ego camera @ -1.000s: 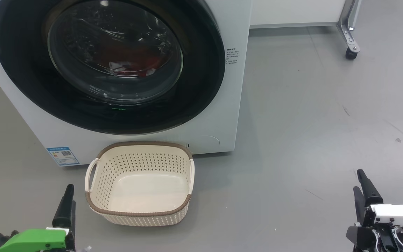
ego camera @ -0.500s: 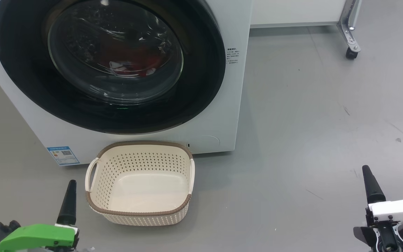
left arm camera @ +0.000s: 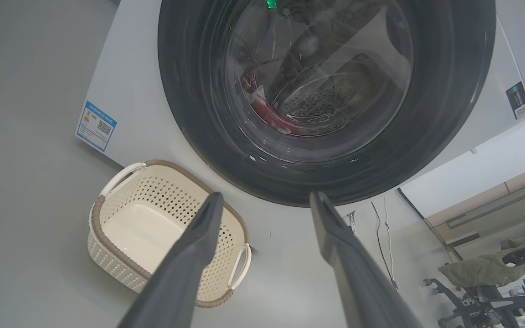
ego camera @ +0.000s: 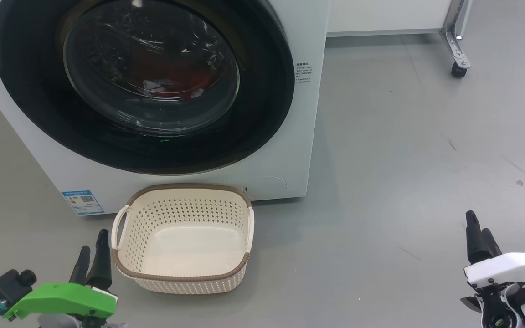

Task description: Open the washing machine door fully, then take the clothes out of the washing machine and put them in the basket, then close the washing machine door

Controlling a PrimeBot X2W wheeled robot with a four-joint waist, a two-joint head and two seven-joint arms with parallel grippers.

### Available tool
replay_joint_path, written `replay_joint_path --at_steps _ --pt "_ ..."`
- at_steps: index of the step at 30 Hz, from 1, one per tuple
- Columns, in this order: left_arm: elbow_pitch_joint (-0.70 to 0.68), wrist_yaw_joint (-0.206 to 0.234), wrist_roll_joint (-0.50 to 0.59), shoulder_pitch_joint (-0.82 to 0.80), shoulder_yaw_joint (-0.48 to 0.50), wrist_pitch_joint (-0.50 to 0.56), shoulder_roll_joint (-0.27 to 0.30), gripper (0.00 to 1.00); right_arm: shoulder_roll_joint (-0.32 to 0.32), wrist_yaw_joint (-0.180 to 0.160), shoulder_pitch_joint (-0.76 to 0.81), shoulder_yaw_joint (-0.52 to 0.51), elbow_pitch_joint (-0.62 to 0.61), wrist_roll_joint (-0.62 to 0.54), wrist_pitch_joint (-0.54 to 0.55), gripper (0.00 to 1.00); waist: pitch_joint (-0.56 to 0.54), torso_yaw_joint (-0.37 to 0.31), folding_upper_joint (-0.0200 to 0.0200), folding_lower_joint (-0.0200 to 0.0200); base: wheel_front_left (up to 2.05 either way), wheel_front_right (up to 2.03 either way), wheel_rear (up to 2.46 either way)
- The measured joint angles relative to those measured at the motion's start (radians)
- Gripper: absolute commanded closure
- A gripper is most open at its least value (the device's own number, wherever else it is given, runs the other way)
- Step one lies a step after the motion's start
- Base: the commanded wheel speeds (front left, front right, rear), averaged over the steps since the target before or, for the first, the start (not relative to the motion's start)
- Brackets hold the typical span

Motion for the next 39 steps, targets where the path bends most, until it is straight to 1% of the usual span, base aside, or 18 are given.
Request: replay_joint_path --at_steps 5,11,14,16,18,26,32,33,35,37,39 --pt "-0.011 0.024 0.093 -0.001 -0.03 -0.02 0.011 0.0 -0.011 -0.016 -0.001 0.027 -0.001 -0.085 -0.016 0.0 -0.002 0.001 0.0 0.0 0.0 0.0 0.0" --pt "-0.024 0.04 0.193 -0.003 -0.061 -0.031 0.014 0.0 -0.014 -0.04 -0.002 0.056 -0.005 -0.173 -0.034 0.0 -0.003 0.001 0.0 0.0 0.0 0.0 0.0" --pt "-0.028 0.048 0.23 -0.003 -0.073 -0.045 0.014 0.0 -0.012 -0.042 -0.002 0.066 -0.007 -0.197 -0.043 0.0 -0.004 0.001 0.0 0.0 0.0 0.0 0.0" --pt "-0.029 0.05 0.266 -0.003 -0.081 -0.05 0.014 0.0 -0.012 -0.049 -0.002 0.072 -0.009 -0.226 -0.047 0.0 -0.004 0.001 0.0 0.0 0.0 0.0 0.0" --pt "-0.03 0.054 0.275 -0.003 -0.086 -0.054 0.014 0.0 -0.012 -0.05 -0.002 0.075 -0.009 -0.238 -0.052 0.0 -0.004 0.001 0.0 0.0 0.0 0.0 0.0" --pt "-0.037 0.076 0.388 -0.003 -0.119 -0.076 0.014 0.0 -0.017 -0.065 -0.002 0.112 -0.009 -0.346 -0.077 0.0 -0.004 0.002 0.0 0.0001 0.0 0.0 0.0" --pt "-0.04 0.093 0.461 -0.003 -0.137 -0.093 0.013 0.0 -0.022 -0.068 -0.002 0.137 -0.008 -0.425 -0.093 0.0 -0.004 0.003 0.0 0.0 0.0 0.0 0.0" --pt "-0.04 0.094 0.472 -0.003 -0.139 -0.098 0.013 0.0 -0.023 -0.075 -0.002 0.14 -0.008 -0.438 -0.095 0.0 -0.004 0.004 0.0 0.0001 0.0 0.0 0.0" --pt "-0.04 0.101 0.511 -0.003 -0.15 -0.108 0.013 0.0 -0.025 -0.077 -0.002 0.152 -0.008 -0.48 -0.105 0.0 -0.005 0.005 0.0 0.0001 0.0 0.0 0.0" --pt "-0.04 0.105 0.532 -0.003 -0.157 -0.111 0.013 0.0 -0.025 -0.085 -0.002 0.159 -0.008 -0.504 -0.107 0.0 -0.006 0.005 0.0 0.0001 0.0 0.0 0.0" --pt "-0.038 0.11 0.549 -0.003 -0.161 -0.119 0.012 0.0 -0.025 -0.085 -0.002 0.164 -0.008 -0.531 -0.117 0.0 -0.006 0.006 0.0 0.0 0.0 0.0 0.0"
